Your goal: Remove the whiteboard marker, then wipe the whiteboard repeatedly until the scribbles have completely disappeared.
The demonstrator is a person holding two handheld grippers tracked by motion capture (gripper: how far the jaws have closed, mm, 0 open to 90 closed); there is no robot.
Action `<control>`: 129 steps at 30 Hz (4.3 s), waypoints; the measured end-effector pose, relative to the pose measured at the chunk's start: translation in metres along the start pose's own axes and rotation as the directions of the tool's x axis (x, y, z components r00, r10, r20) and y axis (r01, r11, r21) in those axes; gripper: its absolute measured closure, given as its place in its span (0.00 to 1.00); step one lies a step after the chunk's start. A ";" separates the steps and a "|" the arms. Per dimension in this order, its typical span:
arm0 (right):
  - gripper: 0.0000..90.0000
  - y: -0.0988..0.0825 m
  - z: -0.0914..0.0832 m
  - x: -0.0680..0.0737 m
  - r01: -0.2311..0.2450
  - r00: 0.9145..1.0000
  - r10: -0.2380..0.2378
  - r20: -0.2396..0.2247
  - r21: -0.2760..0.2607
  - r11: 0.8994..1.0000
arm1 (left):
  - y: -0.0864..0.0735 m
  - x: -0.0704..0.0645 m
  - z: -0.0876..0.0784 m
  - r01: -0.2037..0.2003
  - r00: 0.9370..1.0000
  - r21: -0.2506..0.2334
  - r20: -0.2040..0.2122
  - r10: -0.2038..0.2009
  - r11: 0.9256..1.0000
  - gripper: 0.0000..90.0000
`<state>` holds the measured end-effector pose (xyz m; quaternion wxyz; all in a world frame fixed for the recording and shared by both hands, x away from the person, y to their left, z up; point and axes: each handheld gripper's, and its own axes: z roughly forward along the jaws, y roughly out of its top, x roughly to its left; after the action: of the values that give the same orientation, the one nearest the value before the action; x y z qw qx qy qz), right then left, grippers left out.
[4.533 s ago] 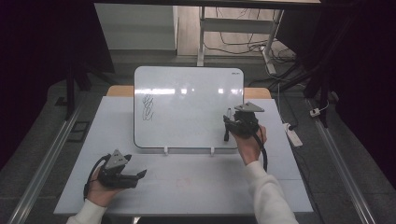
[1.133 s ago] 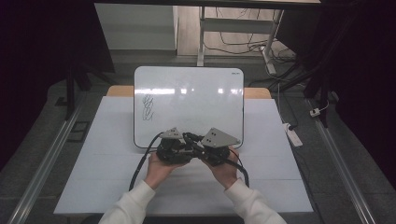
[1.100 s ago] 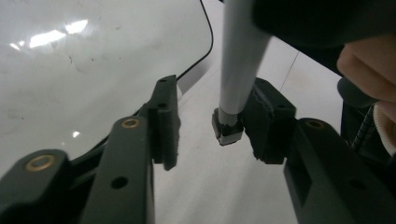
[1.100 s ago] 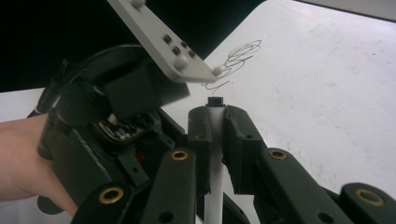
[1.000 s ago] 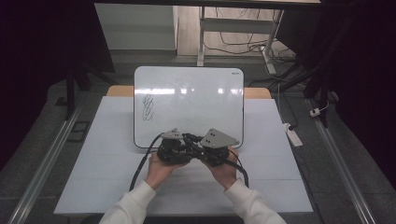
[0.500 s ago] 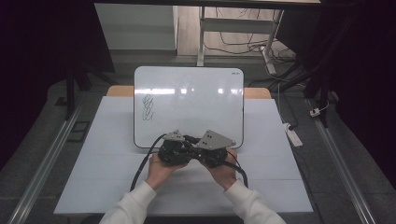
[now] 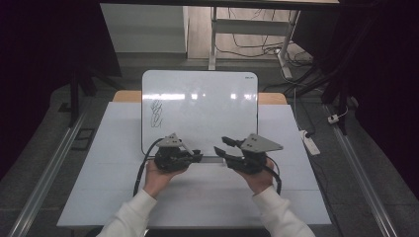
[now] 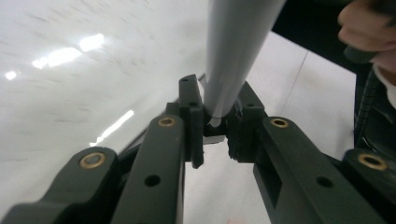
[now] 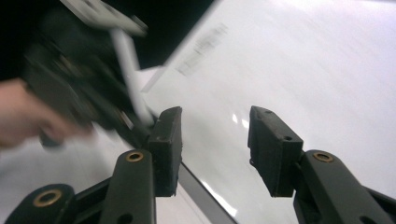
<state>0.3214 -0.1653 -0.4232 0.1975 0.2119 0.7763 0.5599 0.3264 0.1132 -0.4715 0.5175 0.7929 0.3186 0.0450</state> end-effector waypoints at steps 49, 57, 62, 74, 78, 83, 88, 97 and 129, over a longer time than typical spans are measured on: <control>0.53 -0.116 -0.084 -0.067 -0.113 0.983 0.062 0.172 0.308 0.945 | 0.045 0.135 -0.095 -0.055 0.898 -0.320 -0.430 -0.094 0.946 0.86; 0.53 -0.116 -0.084 -0.067 -0.111 0.984 0.060 0.170 0.314 0.943 | 0.059 0.155 -0.069 -0.058 0.886 -0.296 -0.455 -0.087 0.954 0.86; 0.53 -0.117 -0.083 -0.066 -0.110 0.985 0.060 0.163 0.315 0.943 | 0.061 0.149 -0.051 -0.074 0.904 -0.257 -0.426 -0.044 0.964 0.86; 0.53 -0.117 -0.082 -0.066 -0.109 0.986 0.062 0.153 0.319 0.942 | 0.058 0.144 -0.050 -0.109 0.898 -0.212 -0.441 0.004 0.971 0.86; 0.53 -0.118 -0.080 -0.065 -0.096 0.988 0.048 0.149 0.333 0.938 | 0.062 0.136 -0.045 -0.165 0.878 -0.167 -0.475 0.067 0.972 0.86; 0.53 -0.116 -0.082 -0.064 -0.104 0.986 0.057 0.155 0.320 0.942 | 0.059 0.151 -0.060 -0.094 0.871 -0.230 -0.491 -0.031 0.969 0.86; 0.53 -0.117 -0.079 -0.064 -0.099 0.988 0.052 0.145 0.335 0.937 | 0.061 0.136 -0.044 -0.151 0.882 -0.159 -0.467 0.060 0.976 0.86; 0.53 -0.117 -0.079 -0.063 -0.102 0.988 0.055 0.146 0.335 0.937 | 0.064 0.142 -0.047 -0.115 0.882 -0.186 -0.471 0.014 0.976 0.86; 0.52 -0.116 -0.075 -0.060 -0.089 0.990 0.046 0.132 0.340 0.936 | 0.054 0.135 -0.048 -0.165 0.855 -0.168 -0.516 0.056 0.972 0.86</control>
<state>0.3181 -0.2901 -0.5074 0.1853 0.3036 0.8410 0.4077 0.4386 0.2118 -0.4385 0.4914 0.7119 0.3908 0.3146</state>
